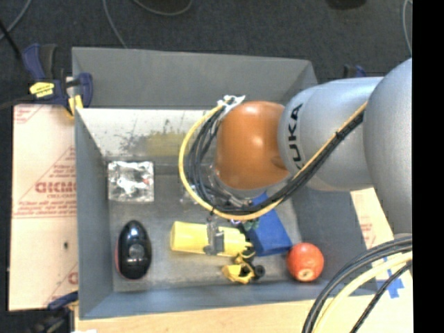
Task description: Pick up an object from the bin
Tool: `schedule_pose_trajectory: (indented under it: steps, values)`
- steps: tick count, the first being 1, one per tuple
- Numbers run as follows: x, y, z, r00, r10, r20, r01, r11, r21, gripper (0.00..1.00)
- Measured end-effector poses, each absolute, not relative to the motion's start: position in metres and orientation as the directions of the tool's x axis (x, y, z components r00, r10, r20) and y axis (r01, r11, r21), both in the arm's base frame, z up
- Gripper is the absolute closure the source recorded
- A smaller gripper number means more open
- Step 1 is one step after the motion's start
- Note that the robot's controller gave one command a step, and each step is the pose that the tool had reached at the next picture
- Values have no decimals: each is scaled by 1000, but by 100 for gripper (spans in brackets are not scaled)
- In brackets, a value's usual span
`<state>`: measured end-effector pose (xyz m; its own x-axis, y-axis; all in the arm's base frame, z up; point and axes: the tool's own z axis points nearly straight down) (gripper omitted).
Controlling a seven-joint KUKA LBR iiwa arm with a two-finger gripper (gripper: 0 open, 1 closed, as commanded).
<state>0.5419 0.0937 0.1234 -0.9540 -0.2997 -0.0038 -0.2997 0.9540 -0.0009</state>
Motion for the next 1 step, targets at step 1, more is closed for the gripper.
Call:
schedule_pose_trajectory:
  steps: [1]
  values:
    - [542,89,103,-997,-74,-11,-74,997,1,0]
